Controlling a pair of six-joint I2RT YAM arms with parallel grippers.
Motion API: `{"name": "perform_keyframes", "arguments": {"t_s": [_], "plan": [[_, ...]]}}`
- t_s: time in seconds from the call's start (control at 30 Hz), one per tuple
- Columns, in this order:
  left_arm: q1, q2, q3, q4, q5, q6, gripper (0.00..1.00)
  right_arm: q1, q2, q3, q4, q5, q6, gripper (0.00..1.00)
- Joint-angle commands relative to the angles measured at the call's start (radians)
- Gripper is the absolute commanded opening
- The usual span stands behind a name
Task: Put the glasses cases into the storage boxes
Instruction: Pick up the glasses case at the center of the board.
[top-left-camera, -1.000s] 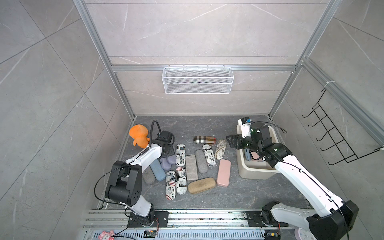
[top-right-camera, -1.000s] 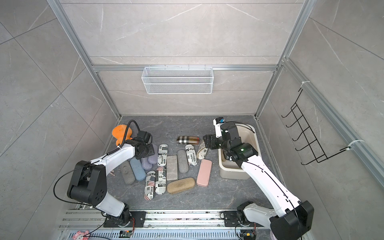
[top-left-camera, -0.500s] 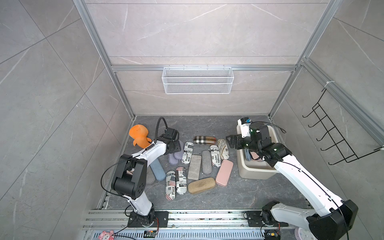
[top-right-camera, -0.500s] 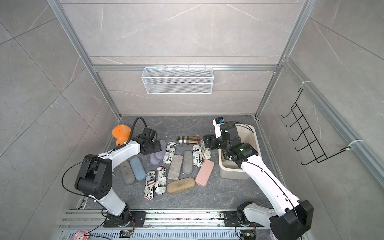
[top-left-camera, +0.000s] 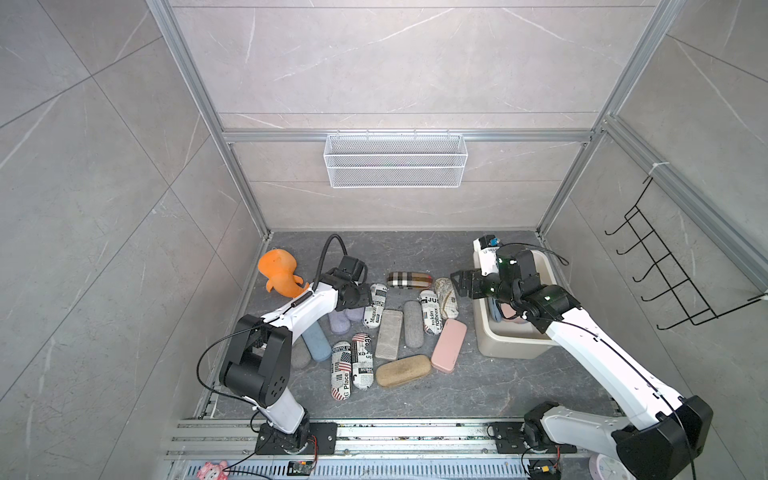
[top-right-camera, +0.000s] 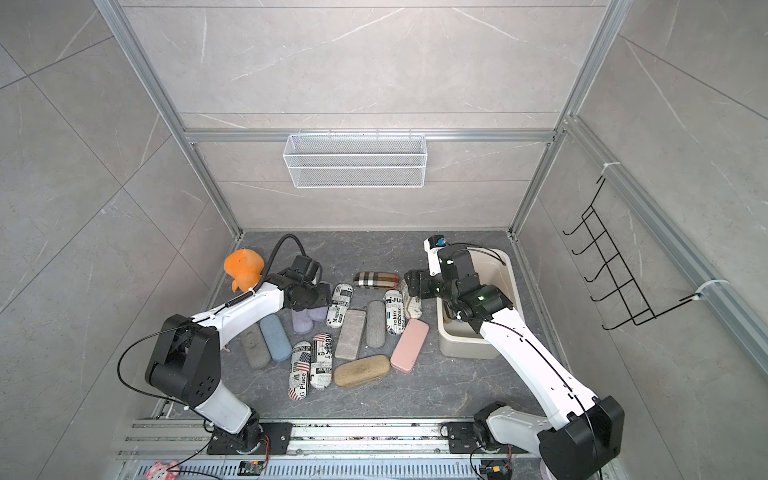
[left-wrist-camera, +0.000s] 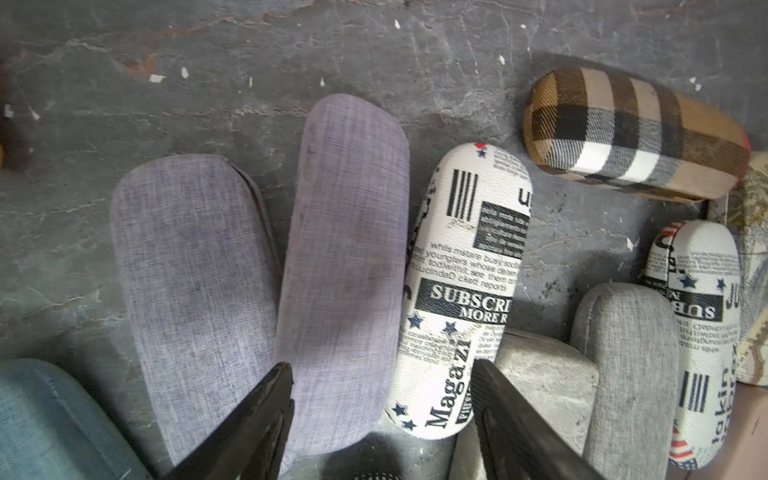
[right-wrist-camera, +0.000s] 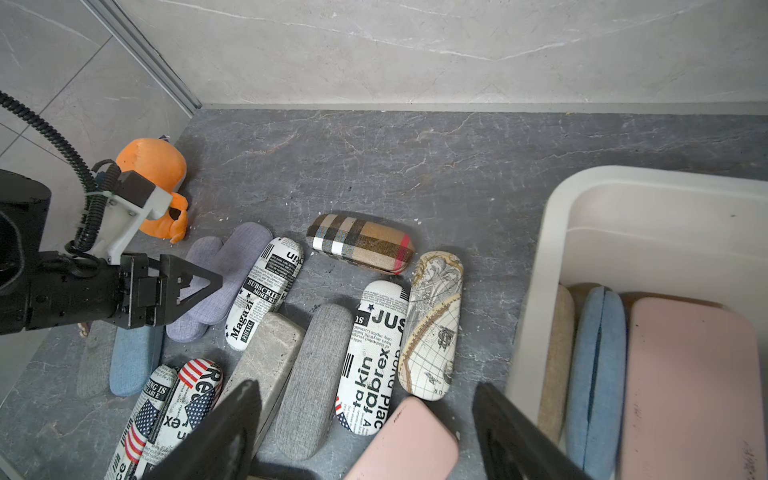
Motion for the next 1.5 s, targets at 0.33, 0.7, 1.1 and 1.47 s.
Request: {"name": "perform_keyframes", "arguments": {"t_s": [0.33, 0.7, 1.1, 1.47], "plan": [[-0.049, 0.144, 0.077, -0.125, -0.209, 0.004, 0.6, 0.012, 0.011, -0.002, -0.012, 0.003, 0.01, 0.83], [-0.094, 0.184, 0.078, -0.08, -0.203, 0.008, 0.73, 0.019, 0.012, -0.008, -0.006, 0.0, 0.006, 0.84], [-0.069, 0.244, 0.121, -0.073, -0.221, 0.041, 0.68, 0.027, 0.012, -0.01, -0.008, 0.002, 0.007, 0.84], [-0.045, 0.179, 0.023, -0.057, -0.12, 0.05, 0.68, 0.033, 0.018, -0.003, -0.014, 0.003, 0.006, 0.84]]}}
